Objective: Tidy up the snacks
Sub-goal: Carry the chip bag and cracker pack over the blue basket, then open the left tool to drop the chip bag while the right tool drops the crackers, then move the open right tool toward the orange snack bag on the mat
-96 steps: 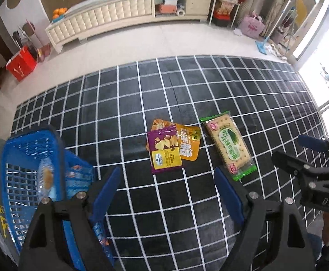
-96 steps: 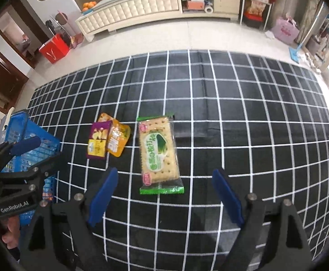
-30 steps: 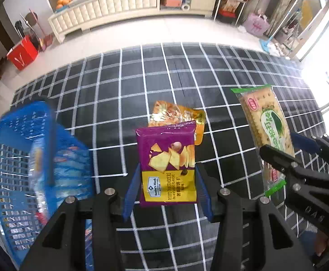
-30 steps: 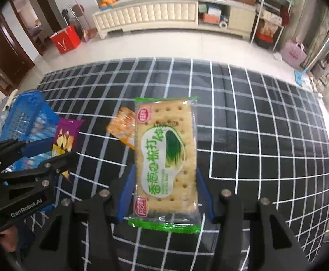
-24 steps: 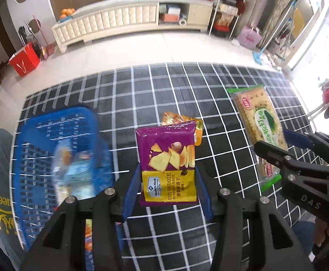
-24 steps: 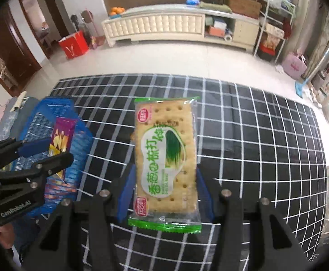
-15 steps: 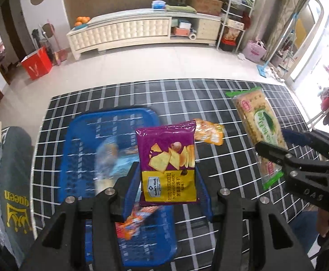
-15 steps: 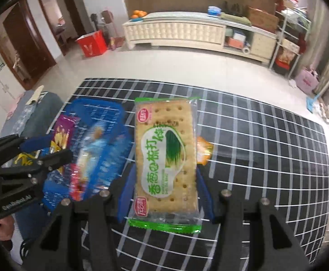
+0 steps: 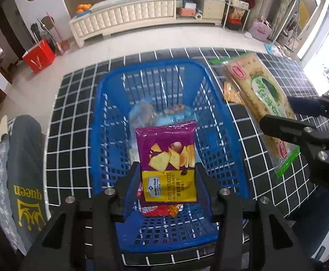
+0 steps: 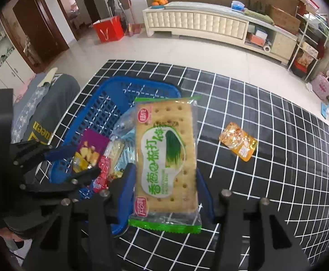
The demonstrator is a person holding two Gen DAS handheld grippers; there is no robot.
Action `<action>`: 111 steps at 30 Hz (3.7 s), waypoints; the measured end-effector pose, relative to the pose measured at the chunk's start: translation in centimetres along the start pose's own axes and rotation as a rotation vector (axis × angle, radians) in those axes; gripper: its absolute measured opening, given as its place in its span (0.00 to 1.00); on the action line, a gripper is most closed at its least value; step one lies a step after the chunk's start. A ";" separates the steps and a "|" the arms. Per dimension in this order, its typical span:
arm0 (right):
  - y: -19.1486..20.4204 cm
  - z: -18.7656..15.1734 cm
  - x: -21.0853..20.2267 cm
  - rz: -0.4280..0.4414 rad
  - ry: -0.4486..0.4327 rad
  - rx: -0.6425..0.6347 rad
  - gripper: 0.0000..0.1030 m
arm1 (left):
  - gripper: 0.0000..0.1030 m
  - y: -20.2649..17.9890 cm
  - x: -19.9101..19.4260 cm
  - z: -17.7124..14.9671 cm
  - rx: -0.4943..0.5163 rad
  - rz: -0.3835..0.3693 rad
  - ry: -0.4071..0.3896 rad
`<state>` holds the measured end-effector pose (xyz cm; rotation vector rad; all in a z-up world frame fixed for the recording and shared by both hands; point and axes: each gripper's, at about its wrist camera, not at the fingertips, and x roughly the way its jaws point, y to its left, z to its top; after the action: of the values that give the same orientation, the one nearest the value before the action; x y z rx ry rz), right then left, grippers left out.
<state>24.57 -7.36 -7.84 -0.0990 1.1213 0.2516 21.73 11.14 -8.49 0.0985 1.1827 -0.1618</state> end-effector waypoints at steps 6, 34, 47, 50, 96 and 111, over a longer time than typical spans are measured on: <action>-0.4 -0.2 0.1 -0.015 0.013 0.019 0.55 | 0.43 -0.6 3.0 -0.8 0.021 -0.025 0.054; 5.6 3.2 1.3 0.024 0.022 -0.056 0.55 | 0.64 5.3 0.0 -1.7 -0.079 -0.080 0.025; 8.4 5.0 8.9 0.030 0.165 -0.029 0.55 | 0.64 12.6 -1.9 -1.2 -0.160 -0.048 -0.077; 8.7 5.0 10.2 -0.063 0.173 -0.052 0.55 | 0.64 13.4 -0.5 -1.3 -0.174 -0.054 -0.049; -11.7 1.1 -0.5 -0.117 -0.005 0.002 0.89 | 0.76 -6.8 -2.2 5.9 0.024 -0.009 -0.108; -19.1 -0.1 4.9 -0.005 -0.053 -0.186 0.89 | 0.76 -13.1 4.2 9.0 0.037 0.011 -0.159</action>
<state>31.30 -25.07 -13.22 -0.2590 1.0434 0.3517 29.14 -3.56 -8.86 0.1221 1.0205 -0.1790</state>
